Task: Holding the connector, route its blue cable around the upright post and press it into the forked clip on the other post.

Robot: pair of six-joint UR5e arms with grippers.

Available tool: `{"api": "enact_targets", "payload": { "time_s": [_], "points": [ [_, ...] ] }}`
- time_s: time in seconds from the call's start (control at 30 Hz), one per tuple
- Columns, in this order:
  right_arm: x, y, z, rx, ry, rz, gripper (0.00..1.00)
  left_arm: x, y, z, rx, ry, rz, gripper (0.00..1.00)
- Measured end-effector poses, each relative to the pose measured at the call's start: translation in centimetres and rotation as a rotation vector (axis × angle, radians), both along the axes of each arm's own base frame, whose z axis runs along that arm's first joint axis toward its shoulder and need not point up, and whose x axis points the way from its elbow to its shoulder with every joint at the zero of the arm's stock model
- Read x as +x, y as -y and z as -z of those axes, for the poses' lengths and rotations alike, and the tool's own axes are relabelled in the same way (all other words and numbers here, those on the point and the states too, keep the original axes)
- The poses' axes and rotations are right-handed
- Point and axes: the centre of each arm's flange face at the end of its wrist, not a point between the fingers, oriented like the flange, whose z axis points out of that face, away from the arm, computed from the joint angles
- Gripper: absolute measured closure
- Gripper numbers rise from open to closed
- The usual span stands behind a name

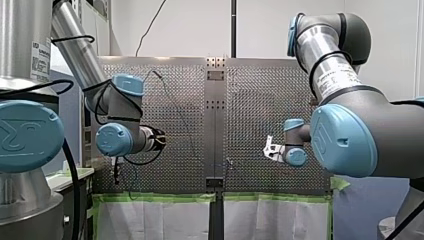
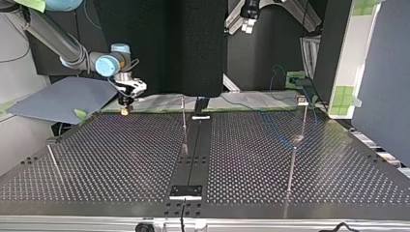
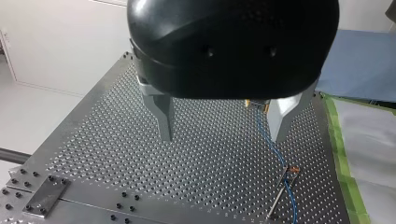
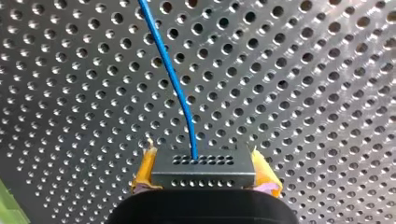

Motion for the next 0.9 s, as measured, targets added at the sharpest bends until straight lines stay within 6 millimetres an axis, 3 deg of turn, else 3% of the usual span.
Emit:
{"api": "enact_targets", "payload": {
  "time_s": [0.33, 0.9],
  "points": [
    [-0.9, 1.4, -0.7, -0.021, 0.012, 0.02, 1.0, -0.1, 0.0, 0.1, -0.003, 0.002, 0.004, 0.02],
    [-4.4, 3.0, -0.8, -0.022, 0.024, 0.083, 1.0, -0.1, 0.1, 0.1, -0.004, 0.003, 0.009, 0.02]
  ]
}}
